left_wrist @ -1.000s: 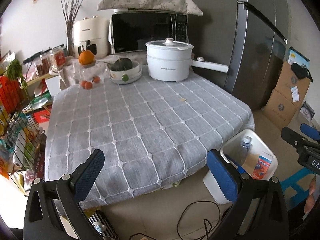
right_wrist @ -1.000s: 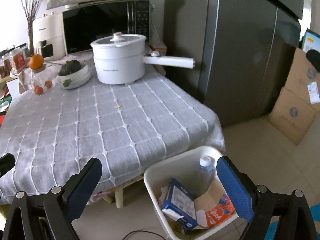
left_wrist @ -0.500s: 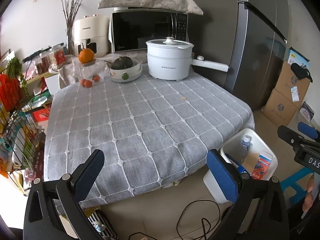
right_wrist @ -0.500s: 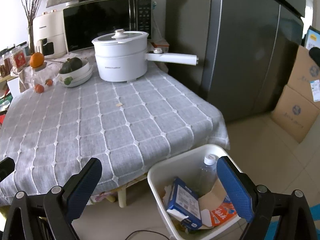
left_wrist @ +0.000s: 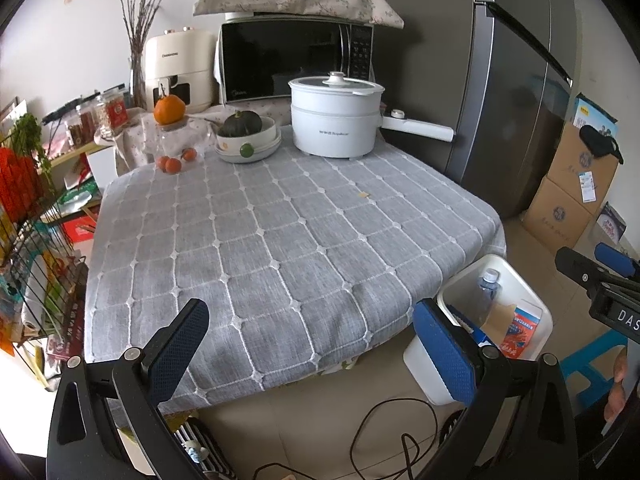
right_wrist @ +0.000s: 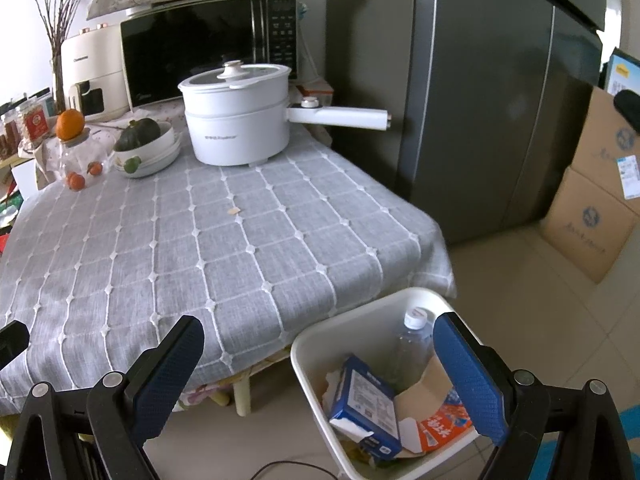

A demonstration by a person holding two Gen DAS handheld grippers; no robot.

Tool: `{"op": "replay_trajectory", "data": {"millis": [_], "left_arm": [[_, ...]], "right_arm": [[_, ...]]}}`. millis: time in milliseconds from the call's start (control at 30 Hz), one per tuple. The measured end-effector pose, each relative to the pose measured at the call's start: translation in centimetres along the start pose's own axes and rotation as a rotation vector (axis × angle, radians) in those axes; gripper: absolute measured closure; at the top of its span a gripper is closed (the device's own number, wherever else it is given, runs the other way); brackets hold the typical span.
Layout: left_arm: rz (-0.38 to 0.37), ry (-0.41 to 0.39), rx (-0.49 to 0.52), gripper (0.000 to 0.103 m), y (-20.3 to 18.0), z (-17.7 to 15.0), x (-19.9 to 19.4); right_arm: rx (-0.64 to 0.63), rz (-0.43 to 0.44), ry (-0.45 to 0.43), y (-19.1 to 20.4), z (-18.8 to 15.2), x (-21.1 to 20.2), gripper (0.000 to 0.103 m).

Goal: Collect trash

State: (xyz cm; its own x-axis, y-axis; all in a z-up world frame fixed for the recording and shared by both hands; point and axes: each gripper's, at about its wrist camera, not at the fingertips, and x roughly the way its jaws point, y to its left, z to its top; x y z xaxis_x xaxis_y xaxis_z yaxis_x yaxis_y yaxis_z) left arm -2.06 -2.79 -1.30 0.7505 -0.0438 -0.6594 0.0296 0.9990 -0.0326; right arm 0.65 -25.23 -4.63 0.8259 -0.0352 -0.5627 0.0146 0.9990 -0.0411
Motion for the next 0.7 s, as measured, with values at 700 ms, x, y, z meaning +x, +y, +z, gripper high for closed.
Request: {"op": "replay_trajectory", "data": {"millis": [700], "left_arm": [[-0.004, -0.001, 0.000, 0.000, -0.40, 0.10, -0.03]], "right_arm": [[-0.002, -0.001, 0.000, -0.16, -0.01, 0.01, 0.007]]}}
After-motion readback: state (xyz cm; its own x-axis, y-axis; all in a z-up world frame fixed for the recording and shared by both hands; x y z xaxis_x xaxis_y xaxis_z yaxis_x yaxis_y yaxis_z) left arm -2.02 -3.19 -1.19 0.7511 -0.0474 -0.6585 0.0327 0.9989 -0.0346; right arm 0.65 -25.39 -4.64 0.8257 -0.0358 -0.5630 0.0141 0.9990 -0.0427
